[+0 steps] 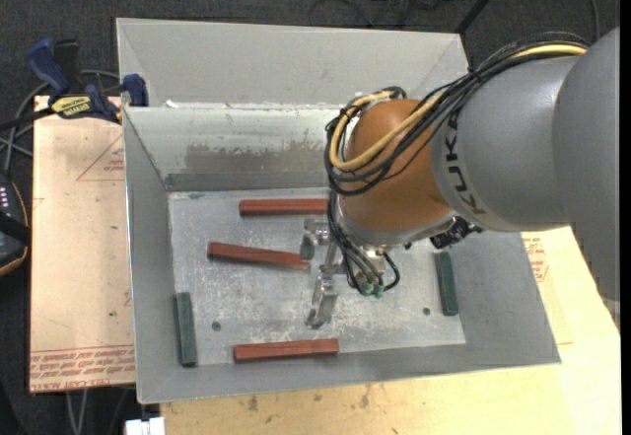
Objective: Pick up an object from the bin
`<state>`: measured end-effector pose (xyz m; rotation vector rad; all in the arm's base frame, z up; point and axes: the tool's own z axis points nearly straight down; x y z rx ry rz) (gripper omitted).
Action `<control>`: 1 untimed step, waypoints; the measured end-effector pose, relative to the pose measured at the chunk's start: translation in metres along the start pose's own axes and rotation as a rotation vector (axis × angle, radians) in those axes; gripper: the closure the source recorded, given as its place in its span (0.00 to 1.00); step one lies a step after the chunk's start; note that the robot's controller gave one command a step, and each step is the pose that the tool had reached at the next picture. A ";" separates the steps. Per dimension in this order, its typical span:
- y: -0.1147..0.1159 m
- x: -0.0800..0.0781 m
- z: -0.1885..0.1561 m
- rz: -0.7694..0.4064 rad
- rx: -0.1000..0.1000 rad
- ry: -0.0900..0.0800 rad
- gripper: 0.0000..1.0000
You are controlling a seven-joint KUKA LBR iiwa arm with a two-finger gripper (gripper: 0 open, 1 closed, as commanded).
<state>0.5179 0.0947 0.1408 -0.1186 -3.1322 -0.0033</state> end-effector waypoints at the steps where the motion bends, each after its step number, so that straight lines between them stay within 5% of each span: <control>1: 0.072 -0.048 0.066 -0.001 -0.003 -0.009 0.00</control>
Offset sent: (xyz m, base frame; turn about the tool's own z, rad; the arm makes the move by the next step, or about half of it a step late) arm 0.0527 0.0627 -0.0620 0.0080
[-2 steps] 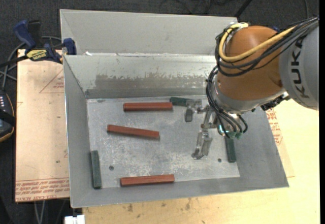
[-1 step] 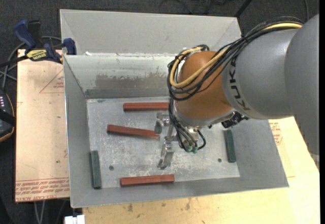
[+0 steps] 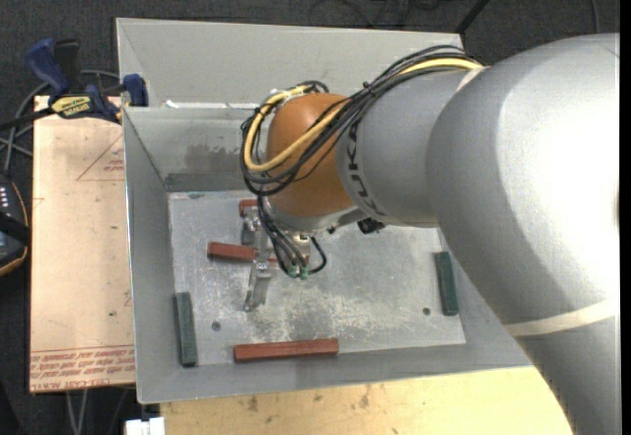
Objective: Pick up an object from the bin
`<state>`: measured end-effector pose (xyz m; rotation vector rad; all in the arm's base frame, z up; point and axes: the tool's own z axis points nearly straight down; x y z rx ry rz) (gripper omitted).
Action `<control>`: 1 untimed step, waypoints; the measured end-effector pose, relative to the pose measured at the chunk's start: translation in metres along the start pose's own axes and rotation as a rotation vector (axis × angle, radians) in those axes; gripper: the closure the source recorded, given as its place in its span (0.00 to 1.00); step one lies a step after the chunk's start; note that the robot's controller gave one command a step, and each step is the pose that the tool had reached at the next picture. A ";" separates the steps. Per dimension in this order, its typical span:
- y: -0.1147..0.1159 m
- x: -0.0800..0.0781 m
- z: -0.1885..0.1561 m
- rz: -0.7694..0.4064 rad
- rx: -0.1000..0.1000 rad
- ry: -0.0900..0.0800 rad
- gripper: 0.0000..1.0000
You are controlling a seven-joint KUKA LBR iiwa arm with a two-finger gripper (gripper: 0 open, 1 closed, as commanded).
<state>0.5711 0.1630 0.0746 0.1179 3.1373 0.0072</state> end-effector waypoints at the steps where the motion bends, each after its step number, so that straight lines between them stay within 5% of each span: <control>1: -0.005 0.000 -0.004 0.007 0.003 0.001 1.00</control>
Offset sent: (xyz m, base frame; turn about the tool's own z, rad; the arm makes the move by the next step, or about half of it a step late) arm 0.0000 0.0000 0.0000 0.0000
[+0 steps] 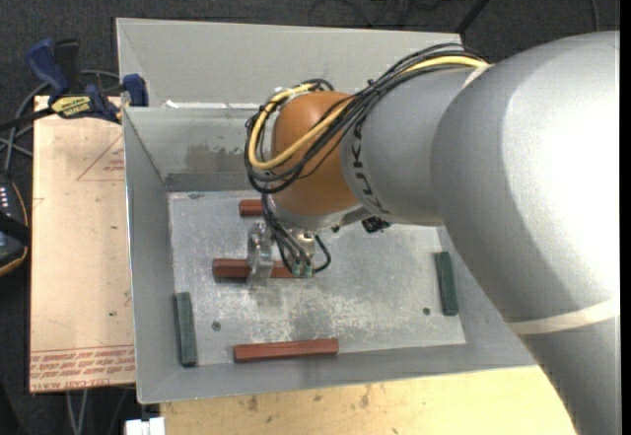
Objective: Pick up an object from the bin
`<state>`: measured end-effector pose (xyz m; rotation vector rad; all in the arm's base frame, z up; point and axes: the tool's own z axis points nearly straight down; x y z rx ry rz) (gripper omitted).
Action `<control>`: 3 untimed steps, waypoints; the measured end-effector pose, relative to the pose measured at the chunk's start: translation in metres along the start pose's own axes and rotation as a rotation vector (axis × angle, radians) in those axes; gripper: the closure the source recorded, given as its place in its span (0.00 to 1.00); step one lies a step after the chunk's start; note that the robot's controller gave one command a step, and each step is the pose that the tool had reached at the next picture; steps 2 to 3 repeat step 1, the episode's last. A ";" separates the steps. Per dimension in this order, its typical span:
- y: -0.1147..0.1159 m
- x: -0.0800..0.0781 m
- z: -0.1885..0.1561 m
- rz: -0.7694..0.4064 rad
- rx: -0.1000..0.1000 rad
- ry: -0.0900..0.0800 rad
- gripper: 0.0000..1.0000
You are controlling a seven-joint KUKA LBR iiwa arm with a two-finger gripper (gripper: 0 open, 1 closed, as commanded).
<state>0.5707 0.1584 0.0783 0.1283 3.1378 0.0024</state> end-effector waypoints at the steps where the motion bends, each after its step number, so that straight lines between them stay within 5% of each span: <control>1: -0.004 0.028 -0.154 -0.334 -0.001 -0.007 1.00; 3: -0.004 0.028 -0.154 -0.334 -0.001 -0.007 1.00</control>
Offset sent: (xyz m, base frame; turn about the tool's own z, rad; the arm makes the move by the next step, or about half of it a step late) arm -0.0300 -0.0029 0.1505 -0.3345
